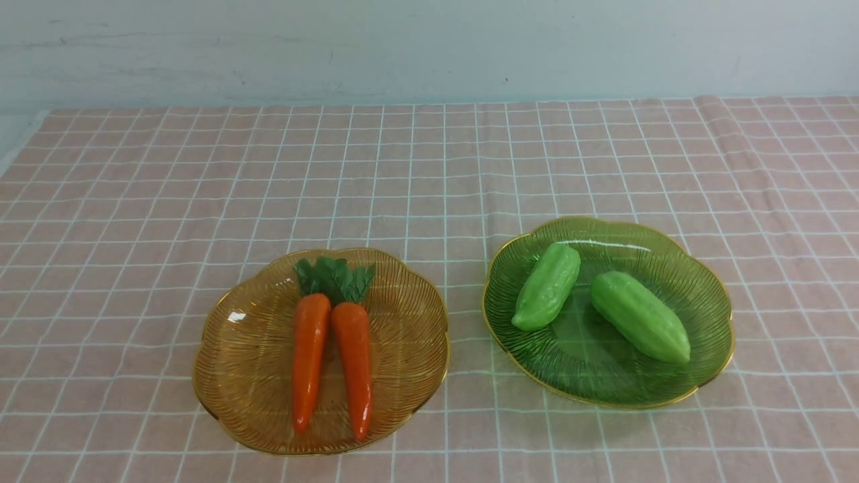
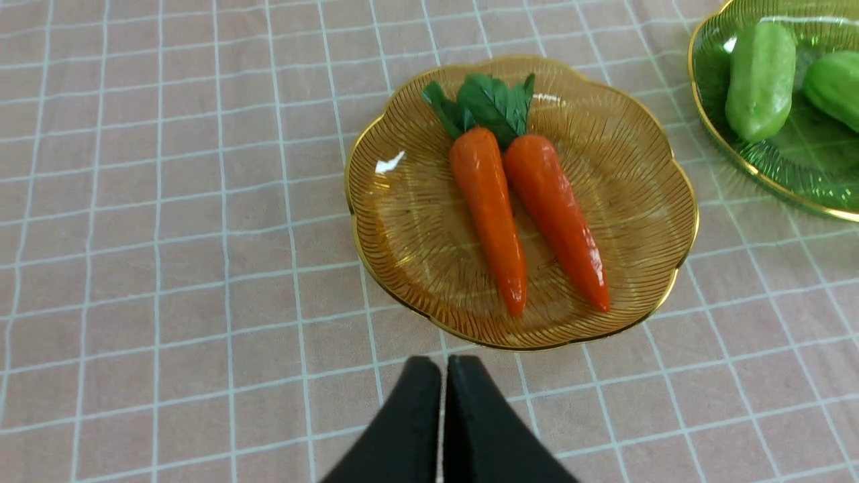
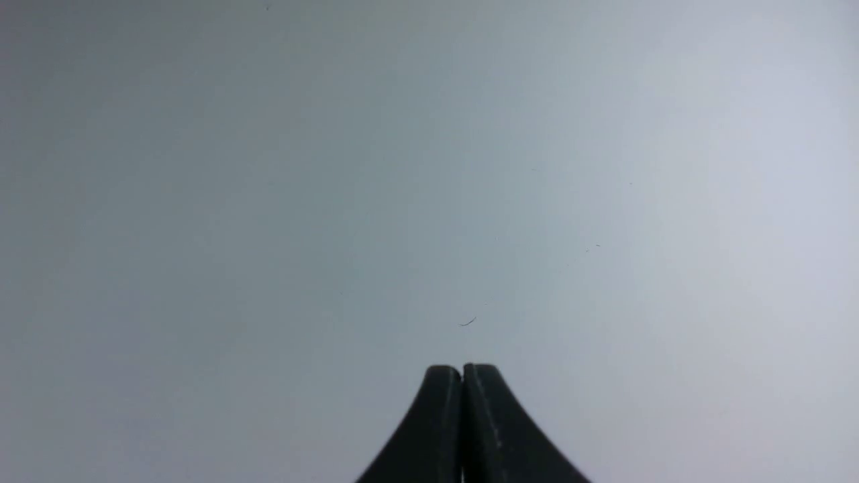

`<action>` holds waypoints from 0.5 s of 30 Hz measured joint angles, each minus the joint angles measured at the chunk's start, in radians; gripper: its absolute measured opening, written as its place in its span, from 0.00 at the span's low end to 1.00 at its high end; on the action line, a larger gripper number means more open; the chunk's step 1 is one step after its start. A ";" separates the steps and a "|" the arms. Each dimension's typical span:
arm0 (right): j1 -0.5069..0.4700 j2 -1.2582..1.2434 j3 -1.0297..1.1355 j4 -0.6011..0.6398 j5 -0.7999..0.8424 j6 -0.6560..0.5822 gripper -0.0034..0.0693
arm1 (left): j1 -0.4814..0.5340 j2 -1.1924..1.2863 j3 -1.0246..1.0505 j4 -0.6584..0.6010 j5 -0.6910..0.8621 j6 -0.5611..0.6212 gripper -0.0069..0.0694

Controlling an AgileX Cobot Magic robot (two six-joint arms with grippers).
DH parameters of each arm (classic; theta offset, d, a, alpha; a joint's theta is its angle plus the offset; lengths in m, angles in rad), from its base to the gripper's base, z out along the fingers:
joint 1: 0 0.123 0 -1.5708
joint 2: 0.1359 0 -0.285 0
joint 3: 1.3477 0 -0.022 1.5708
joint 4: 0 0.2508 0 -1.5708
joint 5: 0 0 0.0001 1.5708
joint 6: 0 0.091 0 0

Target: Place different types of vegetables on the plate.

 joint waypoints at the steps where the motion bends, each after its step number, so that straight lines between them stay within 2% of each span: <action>1: 0.000 0.000 0.000 0.000 0.000 0.000 0.03 | 0.000 -0.007 0.000 0.000 0.000 0.000 0.09; 15: 0.000 0.000 0.000 0.000 0.000 0.000 0.03 | 0.000 -0.030 0.004 0.008 -0.009 0.000 0.09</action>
